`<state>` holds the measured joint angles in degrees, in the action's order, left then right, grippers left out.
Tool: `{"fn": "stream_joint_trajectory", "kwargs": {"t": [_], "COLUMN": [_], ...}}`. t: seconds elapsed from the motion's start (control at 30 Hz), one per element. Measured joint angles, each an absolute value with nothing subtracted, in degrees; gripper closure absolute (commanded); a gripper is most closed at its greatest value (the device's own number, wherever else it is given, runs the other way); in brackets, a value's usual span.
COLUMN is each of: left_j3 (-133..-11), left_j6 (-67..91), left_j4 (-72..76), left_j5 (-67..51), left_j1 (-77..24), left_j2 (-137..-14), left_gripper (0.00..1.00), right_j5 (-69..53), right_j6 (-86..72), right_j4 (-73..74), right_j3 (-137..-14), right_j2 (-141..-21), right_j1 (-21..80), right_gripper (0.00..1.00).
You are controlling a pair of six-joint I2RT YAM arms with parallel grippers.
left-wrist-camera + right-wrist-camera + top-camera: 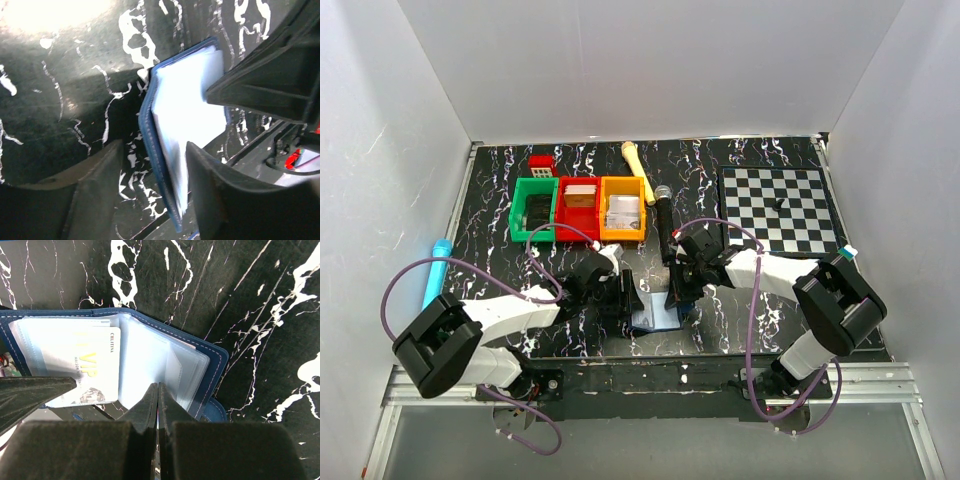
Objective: Take the credit cards out of the card holder
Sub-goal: Place the card holder at the center of the board.
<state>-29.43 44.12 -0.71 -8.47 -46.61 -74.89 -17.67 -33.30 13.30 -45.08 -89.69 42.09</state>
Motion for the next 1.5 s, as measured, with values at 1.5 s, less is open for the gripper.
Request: {"fn": "stream_joint_trajectory", "kwargs": {"t": [1.5], "left_j3": [-27.81], "left_j6": [46.87], "left_j4": [-0.82], "left_j5": [-11.33], "left_j1": [-48.18], "left_j2": [-73.23], "left_gripper": [0.76], "right_j5": [-13.91], "right_j6": [-33.21], "right_j4": [16.64], "right_j3": [-45.1], "right_j2": [-87.02], "right_j1": [42.13], "right_gripper": [0.99]}}
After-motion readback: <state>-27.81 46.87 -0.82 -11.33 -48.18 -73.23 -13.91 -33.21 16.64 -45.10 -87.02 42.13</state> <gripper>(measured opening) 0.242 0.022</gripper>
